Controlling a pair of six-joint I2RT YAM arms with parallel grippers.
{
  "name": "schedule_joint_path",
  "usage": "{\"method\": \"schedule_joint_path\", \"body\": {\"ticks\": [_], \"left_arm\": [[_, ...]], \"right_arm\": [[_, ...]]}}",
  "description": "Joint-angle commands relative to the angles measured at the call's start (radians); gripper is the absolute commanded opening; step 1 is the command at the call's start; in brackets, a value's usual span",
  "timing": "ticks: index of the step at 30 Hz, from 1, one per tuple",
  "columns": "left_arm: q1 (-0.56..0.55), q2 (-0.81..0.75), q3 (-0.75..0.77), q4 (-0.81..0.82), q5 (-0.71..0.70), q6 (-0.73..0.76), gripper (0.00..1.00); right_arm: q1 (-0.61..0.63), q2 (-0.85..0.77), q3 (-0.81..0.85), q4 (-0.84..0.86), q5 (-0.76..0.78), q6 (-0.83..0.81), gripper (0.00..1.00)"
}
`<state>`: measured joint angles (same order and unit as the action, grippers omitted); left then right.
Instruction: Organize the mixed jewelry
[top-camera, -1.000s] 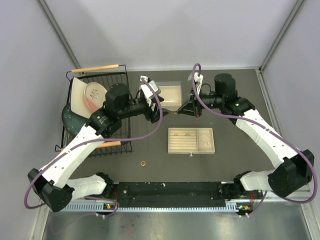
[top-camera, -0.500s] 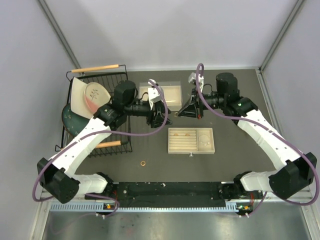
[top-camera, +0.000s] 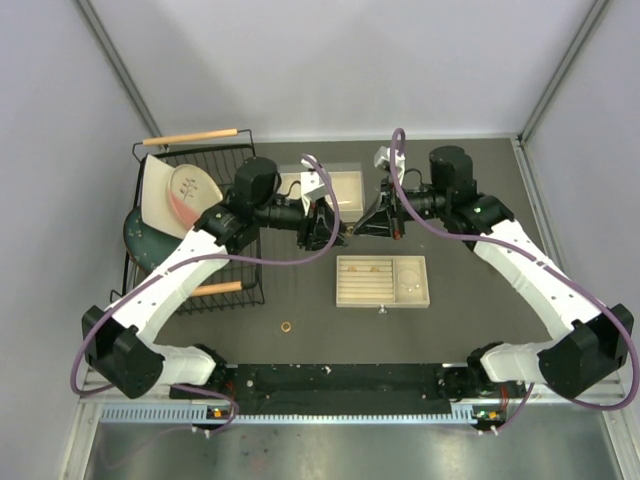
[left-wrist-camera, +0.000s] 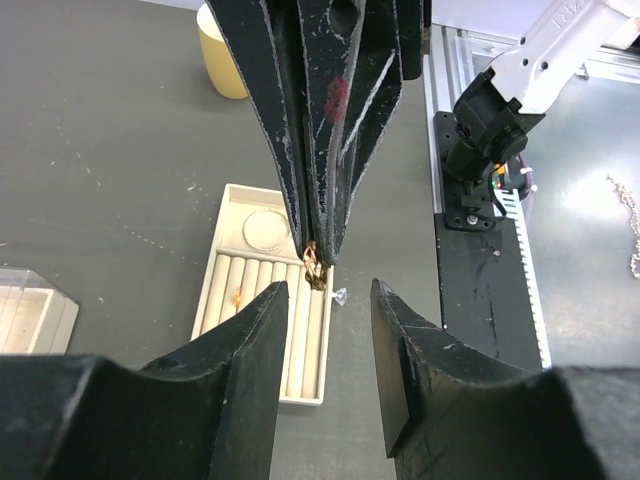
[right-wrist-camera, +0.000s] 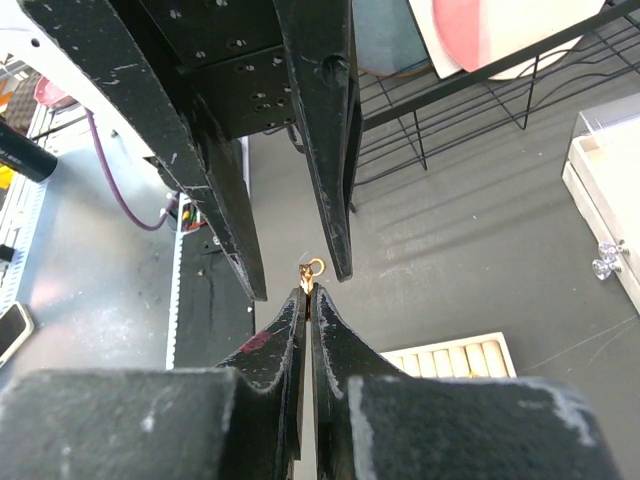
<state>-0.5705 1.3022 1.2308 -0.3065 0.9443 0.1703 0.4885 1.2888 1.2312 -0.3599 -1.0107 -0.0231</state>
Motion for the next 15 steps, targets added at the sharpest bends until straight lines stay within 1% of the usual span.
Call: {"method": "schedule_joint_path", "body": {"ticks": [1, 7, 15], "left_arm": [[0.003, 0.014, 0.041, 0.069, 0.047, -0.037, 0.43], [0.003, 0.014, 0.048, 0.075, 0.047, -0.045, 0.39], [0.003, 0.008, 0.050, 0.078, 0.039, -0.051, 0.32]], "right_arm": [[0.018, -0.034, 0.027, 0.045, -0.005, -0.012, 0.00], [0.016, -0.039, 0.014, 0.044, 0.006, -0.018, 0.00], [0.016, -0.045, -0.004, 0.045, 0.015, -0.028, 0.00]]}}
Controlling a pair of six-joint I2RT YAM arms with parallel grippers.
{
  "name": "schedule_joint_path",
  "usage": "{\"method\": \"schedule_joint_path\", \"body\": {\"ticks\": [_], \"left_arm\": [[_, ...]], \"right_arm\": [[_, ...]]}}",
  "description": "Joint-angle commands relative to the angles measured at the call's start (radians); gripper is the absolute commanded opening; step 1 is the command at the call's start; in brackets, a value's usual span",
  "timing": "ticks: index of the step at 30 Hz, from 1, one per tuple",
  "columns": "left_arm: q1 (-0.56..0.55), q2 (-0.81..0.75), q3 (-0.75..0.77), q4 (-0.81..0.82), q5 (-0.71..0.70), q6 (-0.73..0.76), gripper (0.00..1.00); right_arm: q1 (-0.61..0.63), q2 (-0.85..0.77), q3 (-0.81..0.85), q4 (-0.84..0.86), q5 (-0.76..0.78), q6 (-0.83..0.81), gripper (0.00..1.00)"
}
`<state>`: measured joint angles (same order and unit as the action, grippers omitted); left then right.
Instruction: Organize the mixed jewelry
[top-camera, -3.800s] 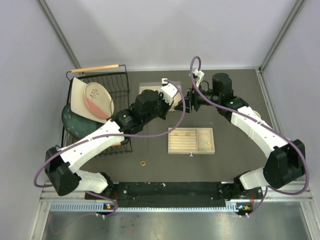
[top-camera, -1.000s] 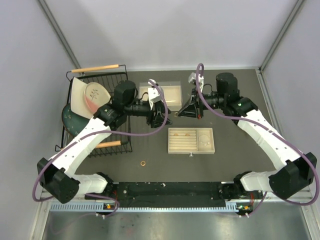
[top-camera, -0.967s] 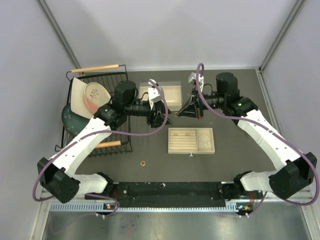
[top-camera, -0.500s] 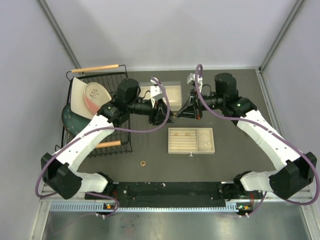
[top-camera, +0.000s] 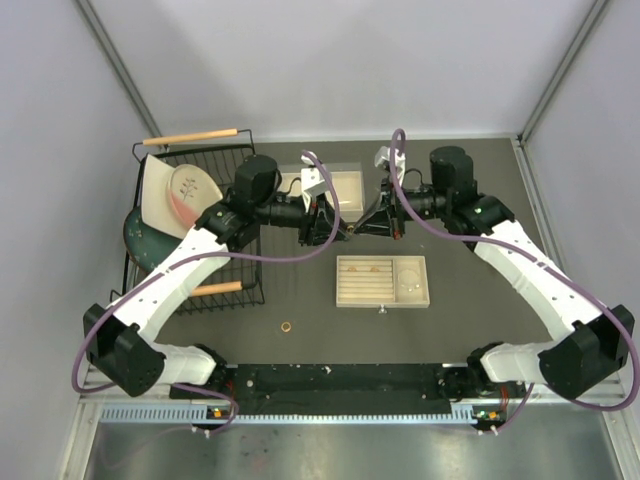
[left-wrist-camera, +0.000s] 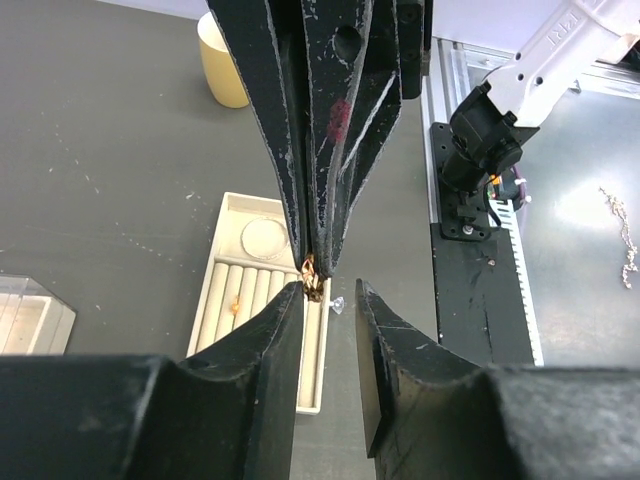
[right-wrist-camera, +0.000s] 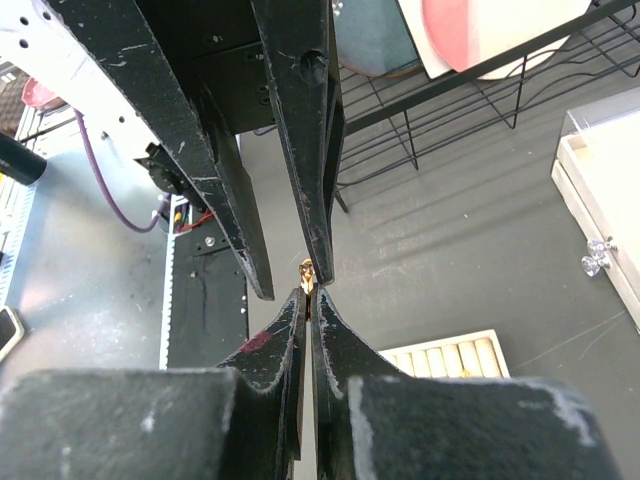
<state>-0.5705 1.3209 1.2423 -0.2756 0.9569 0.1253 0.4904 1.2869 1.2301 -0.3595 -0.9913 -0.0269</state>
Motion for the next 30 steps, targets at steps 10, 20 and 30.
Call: {"method": "schedule_joint_path", "body": {"ticks": [10, 20, 30], "left_arm": [[0.003, 0.001, 0.040, 0.055, 0.043, -0.023, 0.14], [0.003, 0.011, 0.042, 0.073, 0.062, -0.049, 0.09], [0.001, 0.023, 0.037, 0.107, 0.100, -0.082, 0.00]], "right_arm": [[0.014, -0.046, -0.014, 0.045, 0.002, -0.028, 0.00], [0.027, -0.044, -0.015, 0.048, 0.025, -0.034, 0.00], [0.048, -0.047, -0.023, 0.048, 0.097, -0.053, 0.01]]}}
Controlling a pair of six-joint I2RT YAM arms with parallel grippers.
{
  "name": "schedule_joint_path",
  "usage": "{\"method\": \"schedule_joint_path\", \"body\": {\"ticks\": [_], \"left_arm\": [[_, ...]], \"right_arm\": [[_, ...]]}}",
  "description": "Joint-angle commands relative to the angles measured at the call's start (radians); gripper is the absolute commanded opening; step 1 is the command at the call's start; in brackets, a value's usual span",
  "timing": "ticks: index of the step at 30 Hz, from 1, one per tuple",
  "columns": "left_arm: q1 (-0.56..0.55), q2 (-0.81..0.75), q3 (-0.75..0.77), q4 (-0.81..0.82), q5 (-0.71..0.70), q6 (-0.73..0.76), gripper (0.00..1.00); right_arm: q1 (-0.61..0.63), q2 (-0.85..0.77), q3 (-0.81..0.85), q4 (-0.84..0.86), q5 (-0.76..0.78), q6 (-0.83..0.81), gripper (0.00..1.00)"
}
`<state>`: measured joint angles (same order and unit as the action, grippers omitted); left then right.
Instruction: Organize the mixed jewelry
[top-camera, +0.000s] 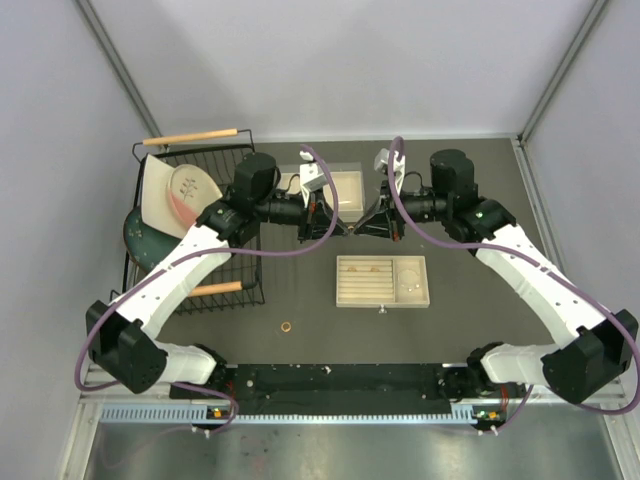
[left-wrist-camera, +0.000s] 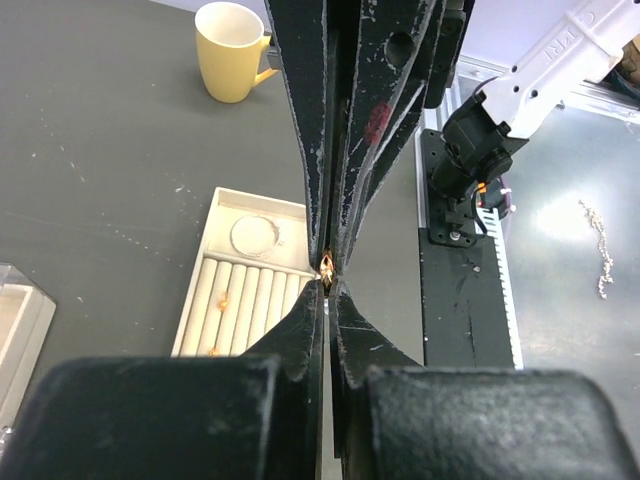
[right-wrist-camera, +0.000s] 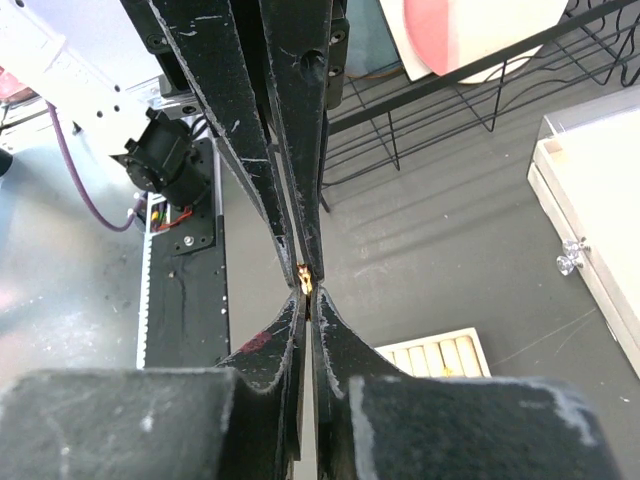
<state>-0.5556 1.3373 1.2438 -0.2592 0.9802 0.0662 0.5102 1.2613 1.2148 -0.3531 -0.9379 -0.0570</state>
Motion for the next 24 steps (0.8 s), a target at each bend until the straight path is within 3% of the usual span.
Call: {"method": "schedule_joint_path", "body": {"ticks": [1, 5, 8, 17, 24], "left_arm": [[-0.012, 0.007, 0.036, 0.094, 0.077, -0.028, 0.00], [-0.012, 0.002, 0.022, 0.098, 0.071, -0.026, 0.00], [-0.012, -0.004, 0.017, 0.081, 0.054, -0.002, 0.00], [0.025, 0.013, 0.037, 0.002, 0.008, 0.083, 0.00], [0.029, 0.056, 0.034, -0.083, -0.063, 0.233, 0.00]], "right_arm": [[0.027, -0.020, -0.008, 0.042, 0.048, -0.021, 0.06], [0.027, -0.028, -0.006, 0.040, 0.079, -0.017, 0.30], [0.027, -0.045, -0.006, 0.032, 0.094, -0.021, 0.38], [0.025, -0.121, -0.011, -0.050, 0.114, -0.099, 0.44], [-0.021, -0.181, -0.030, -0.083, 0.132, -0.121, 0.45]]}}
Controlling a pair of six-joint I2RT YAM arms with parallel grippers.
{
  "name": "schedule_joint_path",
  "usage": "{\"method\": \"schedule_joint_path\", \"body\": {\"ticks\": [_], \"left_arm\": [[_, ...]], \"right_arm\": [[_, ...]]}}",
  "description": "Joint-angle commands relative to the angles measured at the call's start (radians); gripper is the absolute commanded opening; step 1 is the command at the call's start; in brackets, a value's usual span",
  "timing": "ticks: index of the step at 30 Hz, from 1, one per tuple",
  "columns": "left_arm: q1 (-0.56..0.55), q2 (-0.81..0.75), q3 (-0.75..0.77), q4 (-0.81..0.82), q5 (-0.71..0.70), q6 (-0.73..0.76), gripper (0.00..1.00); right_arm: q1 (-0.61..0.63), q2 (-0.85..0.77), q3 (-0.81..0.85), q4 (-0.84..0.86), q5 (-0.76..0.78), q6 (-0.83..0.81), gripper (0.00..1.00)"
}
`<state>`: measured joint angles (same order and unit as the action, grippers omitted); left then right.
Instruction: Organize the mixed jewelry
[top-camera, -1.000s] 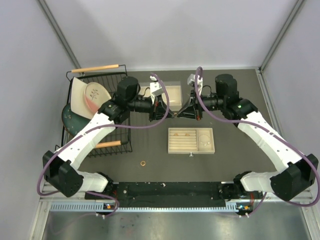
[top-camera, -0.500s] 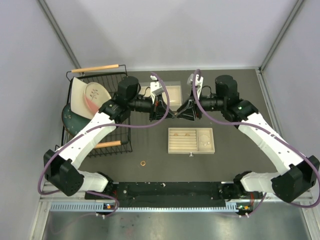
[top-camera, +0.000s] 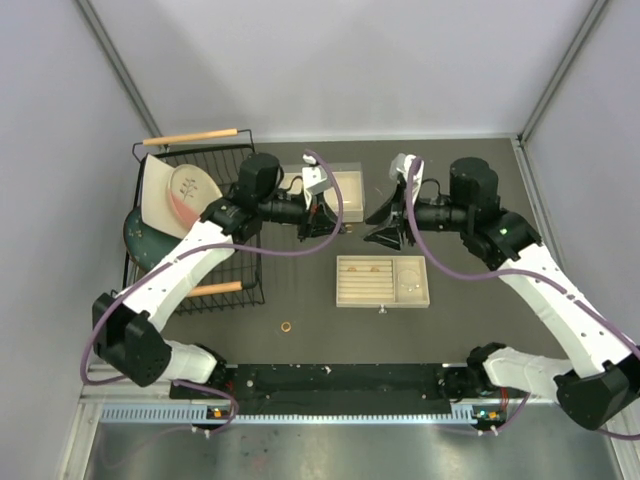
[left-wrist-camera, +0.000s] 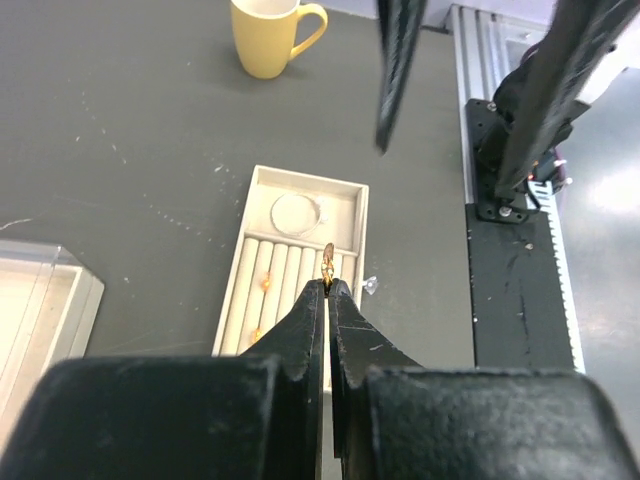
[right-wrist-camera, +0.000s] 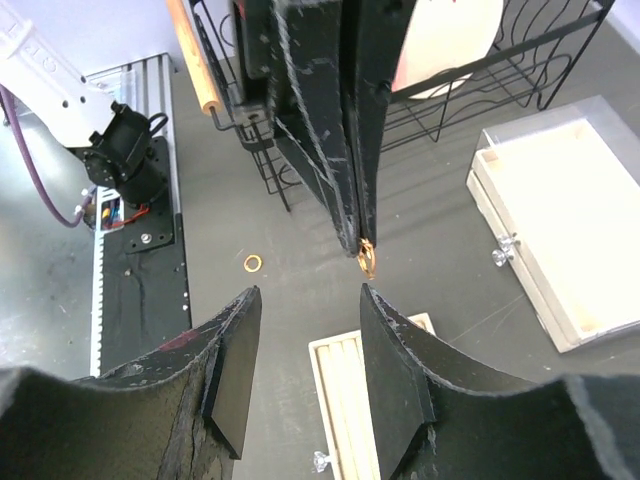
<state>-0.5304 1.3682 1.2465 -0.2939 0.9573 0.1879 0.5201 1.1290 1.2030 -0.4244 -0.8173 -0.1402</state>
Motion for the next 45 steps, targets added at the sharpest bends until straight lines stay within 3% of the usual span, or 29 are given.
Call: {"method": "schedule_joint_path", "body": {"ticks": [1, 10, 17, 29, 45], "left_arm": [[0.003, 0.026, 0.019, -0.054, -0.051, 0.125, 0.00], [-0.049, 0.094, -0.050, -0.123, -0.206, 0.317, 0.00], [-0.135, 0.218, 0.002, -0.195, -0.353, 0.398, 0.00], [-0.261, 0.413, 0.073, -0.238, -0.535, 0.441, 0.00], [-0.289, 0.477, 0.080, -0.248, -0.589, 0.446, 0.00]], "right_arm": [[-0.046, -0.055, -0.022, -0.013, 0.018, -0.041, 0.45], [-0.279, -0.141, -0.118, -0.011, 0.128, -0.019, 0.43], [-0.411, -0.196, -0.246, 0.022, 0.202, 0.008, 0.43], [-0.442, -0.248, -0.349, 0.061, 0.234, 0.004, 0.42], [-0.450, -0.255, -0.356, 0.061, 0.211, 0.004, 0.42]]}}
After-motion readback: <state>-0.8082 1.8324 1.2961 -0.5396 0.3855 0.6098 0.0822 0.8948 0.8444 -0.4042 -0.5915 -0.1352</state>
